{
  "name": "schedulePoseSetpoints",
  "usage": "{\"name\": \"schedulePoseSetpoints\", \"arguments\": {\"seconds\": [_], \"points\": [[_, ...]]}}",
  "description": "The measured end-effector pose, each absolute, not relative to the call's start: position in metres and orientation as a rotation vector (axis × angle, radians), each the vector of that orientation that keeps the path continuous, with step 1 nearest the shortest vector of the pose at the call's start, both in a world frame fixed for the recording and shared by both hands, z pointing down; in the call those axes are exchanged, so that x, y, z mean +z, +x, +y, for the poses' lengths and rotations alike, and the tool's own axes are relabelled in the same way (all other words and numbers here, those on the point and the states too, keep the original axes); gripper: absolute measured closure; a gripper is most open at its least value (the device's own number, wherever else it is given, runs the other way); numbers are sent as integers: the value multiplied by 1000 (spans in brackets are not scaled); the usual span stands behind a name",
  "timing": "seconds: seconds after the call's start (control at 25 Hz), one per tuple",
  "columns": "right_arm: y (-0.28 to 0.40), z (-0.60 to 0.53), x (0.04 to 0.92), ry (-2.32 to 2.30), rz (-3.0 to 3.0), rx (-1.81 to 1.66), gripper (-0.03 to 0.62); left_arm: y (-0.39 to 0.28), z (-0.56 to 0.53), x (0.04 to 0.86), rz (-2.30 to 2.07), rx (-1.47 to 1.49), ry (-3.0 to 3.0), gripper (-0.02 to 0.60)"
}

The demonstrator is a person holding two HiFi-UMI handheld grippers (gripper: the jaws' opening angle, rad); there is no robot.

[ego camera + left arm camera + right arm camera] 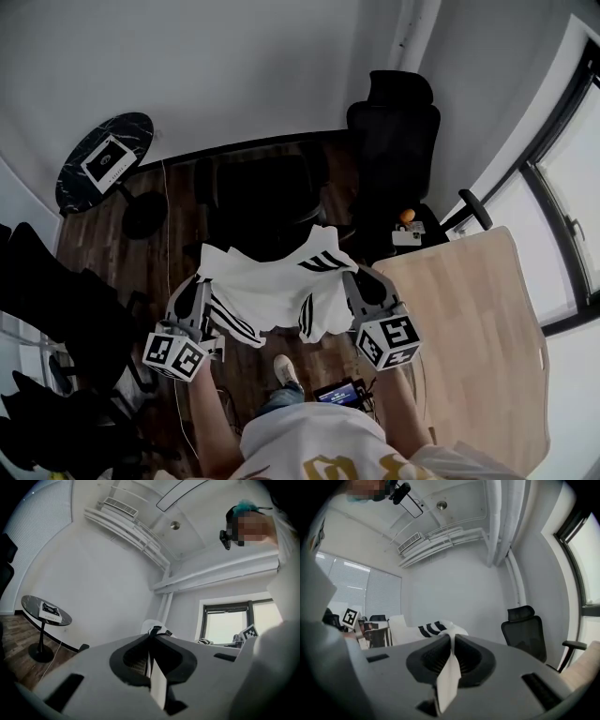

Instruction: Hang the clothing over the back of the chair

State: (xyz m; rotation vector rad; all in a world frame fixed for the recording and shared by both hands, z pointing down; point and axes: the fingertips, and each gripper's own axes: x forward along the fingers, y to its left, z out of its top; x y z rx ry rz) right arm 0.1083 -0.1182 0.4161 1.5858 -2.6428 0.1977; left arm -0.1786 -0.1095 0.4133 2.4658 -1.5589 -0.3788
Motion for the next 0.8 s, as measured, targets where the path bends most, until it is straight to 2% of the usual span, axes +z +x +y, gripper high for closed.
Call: {"name": "schedulePoseSetpoints", "arguments": {"seconds": [0.44, 0.8], "points": [[53, -207, 416, 1597, -2615, 145, 557, -217, -207, 420, -1476, -403, 2512, 551], [55, -221, 415, 1634, -2607, 150, 557, -226, -220, 414, -1470, -427, 2507, 551]]}}
